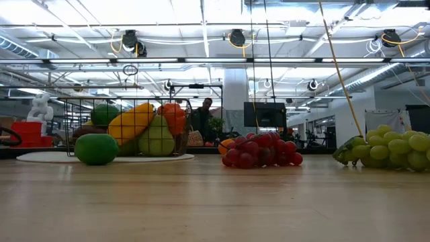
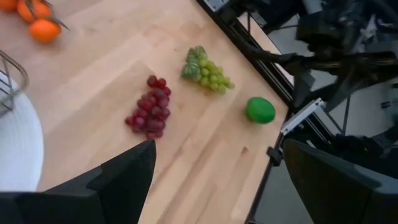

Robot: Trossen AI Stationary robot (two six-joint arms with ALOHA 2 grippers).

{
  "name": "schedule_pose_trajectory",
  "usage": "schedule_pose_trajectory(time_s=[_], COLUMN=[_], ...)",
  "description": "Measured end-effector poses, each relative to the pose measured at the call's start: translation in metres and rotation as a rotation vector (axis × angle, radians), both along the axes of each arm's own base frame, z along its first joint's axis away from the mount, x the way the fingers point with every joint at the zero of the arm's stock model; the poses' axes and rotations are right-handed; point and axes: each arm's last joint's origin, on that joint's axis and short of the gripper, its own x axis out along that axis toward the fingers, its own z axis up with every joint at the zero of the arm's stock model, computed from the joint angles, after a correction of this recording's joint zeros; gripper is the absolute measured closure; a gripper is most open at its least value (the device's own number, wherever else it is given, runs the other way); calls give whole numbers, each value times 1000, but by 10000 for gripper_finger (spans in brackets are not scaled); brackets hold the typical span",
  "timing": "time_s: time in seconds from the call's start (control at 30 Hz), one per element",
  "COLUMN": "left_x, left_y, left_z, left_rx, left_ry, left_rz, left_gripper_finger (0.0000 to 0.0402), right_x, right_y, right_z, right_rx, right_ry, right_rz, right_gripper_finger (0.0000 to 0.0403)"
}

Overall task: Build produce basket
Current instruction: Put the bottom lime into the wired basket

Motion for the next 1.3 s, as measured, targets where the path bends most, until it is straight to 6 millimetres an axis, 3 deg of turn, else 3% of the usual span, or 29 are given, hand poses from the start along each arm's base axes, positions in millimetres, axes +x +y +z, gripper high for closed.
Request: schedule_pose_trajectory(time_s=[0.1, 0.27, 0.63, 0.97, 1.3], left_x=[-4, -8, 2, 14, 9], left_y=[-14, -29, -41, -63, -76], left_z=[0, 0, -13, -23, -19], left_rx=[13, 40, 68, 36, 42], left_ry=[-9, -21, 23, 8, -39], left_rz=[4, 4, -6, -44, -35], left_gripper_finger=[51, 51, 51, 51, 51], right_x=[-1, -2, -15, -25, -29], right_y=[15, 34, 49, 81, 82], right_z=[-5, 6, 44, 32, 27], right_rx=[50, 66, -57, -6, -54], right_ry=[54, 176, 547, 635, 661], right_rz=[11, 32, 158, 182, 184], right_gripper_finger=[150, 150, 150, 150, 134])
